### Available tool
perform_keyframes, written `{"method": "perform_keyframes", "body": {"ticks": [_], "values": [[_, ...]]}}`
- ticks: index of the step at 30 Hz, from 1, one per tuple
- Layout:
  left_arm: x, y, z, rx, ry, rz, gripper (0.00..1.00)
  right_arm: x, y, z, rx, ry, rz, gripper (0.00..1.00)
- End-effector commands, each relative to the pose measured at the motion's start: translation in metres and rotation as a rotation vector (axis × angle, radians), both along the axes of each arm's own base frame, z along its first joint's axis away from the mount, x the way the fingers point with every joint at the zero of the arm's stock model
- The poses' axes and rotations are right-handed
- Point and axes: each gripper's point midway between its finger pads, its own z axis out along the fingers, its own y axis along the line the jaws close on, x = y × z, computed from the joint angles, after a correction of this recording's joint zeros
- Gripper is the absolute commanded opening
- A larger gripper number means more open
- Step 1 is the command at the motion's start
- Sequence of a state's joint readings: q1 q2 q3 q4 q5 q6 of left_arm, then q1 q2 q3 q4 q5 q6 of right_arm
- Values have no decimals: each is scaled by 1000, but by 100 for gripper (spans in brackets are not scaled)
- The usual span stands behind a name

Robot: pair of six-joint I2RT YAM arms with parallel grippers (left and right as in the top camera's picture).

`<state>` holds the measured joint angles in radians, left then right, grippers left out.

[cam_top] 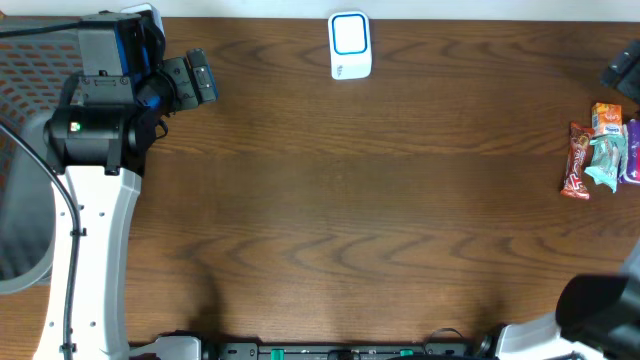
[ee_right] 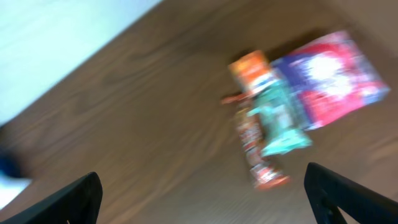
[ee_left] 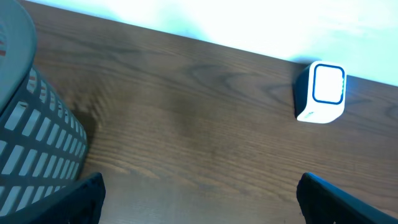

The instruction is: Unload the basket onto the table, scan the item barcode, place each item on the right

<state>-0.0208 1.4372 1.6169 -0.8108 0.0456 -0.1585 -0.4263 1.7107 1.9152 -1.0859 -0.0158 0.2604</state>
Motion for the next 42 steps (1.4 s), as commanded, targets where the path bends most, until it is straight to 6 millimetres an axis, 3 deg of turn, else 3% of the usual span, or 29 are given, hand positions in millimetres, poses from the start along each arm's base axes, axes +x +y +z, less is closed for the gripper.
{"method": "perform_keyframes", "body": {"ticks": [1, 5, 10, 17, 21, 25, 31, 42], "values": [[2, 3, 2, 5, -5, 15, 98, 2, 65, 9, 123, -23, 161, 99], [2, 3, 2, 5, -5, 15, 98, -8, 112, -3, 131, 63, 256, 99], [2, 3, 2, 5, -5, 15, 98, -15, 158, -18, 53, 77, 355, 99], [2, 3, 2, 5, -5, 15, 98, -41, 209, -24, -116, -139, 518, 99], [2, 3, 2, 5, -5, 15, 98, -64, 208, -38, -158, -304, 454, 99], [2, 3, 2, 5, -5, 15, 98, -69, 207, -54, -162, -388, 449, 99], [2, 3, 2, 5, -5, 15, 98, -79, 206, -96, -152, -278, 460, 99], [2, 3, 2, 5, -5, 15, 98, -105, 203, -145, -133, -50, 480, 99]]}}
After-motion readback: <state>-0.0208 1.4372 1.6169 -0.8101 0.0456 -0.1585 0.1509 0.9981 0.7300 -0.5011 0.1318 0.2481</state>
